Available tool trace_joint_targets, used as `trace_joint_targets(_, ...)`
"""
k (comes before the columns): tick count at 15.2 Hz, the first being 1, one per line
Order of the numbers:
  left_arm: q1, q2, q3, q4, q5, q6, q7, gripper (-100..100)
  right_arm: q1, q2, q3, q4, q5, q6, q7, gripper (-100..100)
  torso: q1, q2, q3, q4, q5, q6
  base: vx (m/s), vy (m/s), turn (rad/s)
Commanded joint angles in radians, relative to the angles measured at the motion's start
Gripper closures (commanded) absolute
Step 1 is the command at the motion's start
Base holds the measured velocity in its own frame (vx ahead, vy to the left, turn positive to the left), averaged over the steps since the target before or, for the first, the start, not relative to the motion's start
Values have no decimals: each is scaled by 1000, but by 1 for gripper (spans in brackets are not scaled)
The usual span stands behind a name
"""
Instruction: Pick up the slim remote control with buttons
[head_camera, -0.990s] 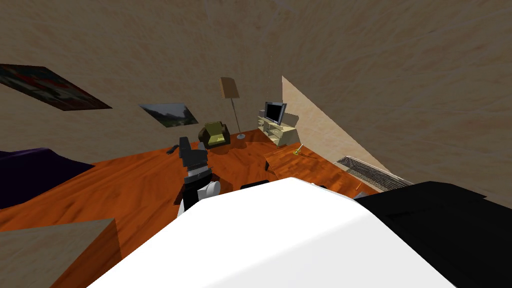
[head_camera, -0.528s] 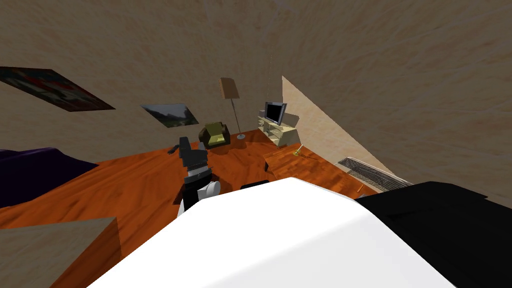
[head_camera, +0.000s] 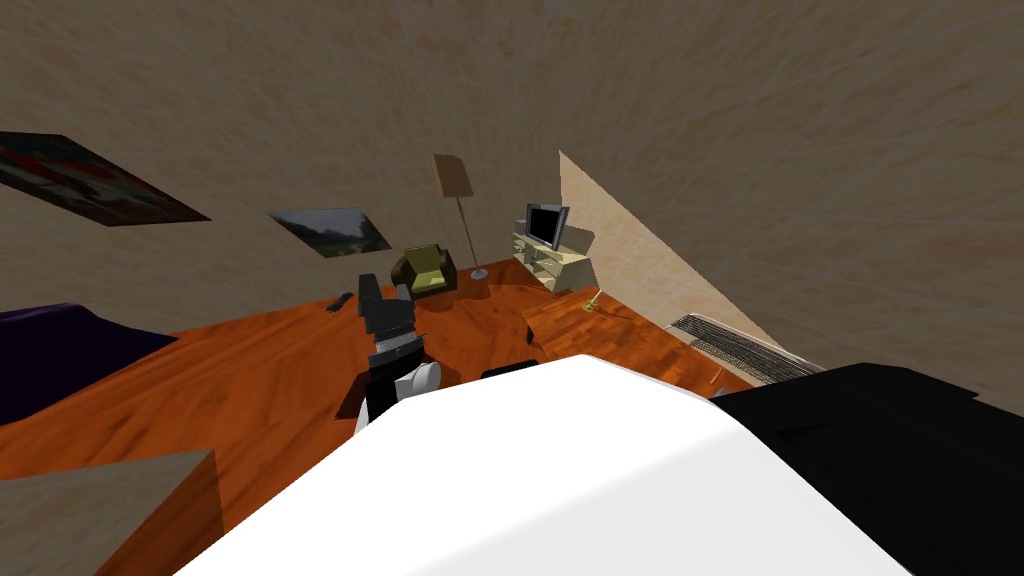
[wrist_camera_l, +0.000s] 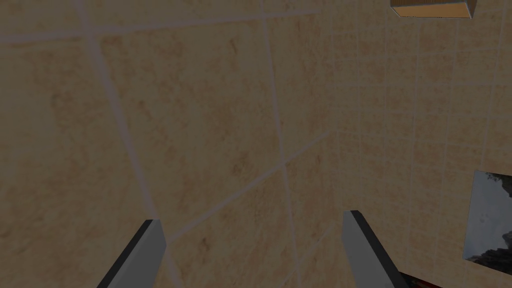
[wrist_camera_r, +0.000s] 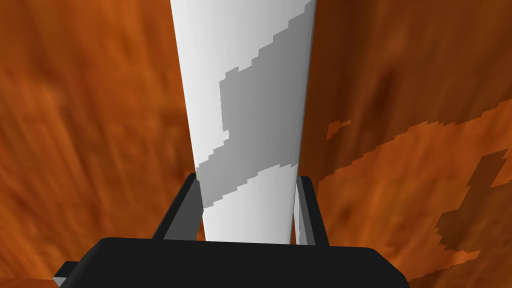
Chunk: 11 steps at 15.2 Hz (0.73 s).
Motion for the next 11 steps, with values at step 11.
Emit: trace_joint_targets(11, 0, 0, 0, 0, 0, 0, 0, 0, -4, -54, -4, -27, -13, 74, -25, 100, 5, 4, 2, 1, 2, 0, -28, 47, 36)
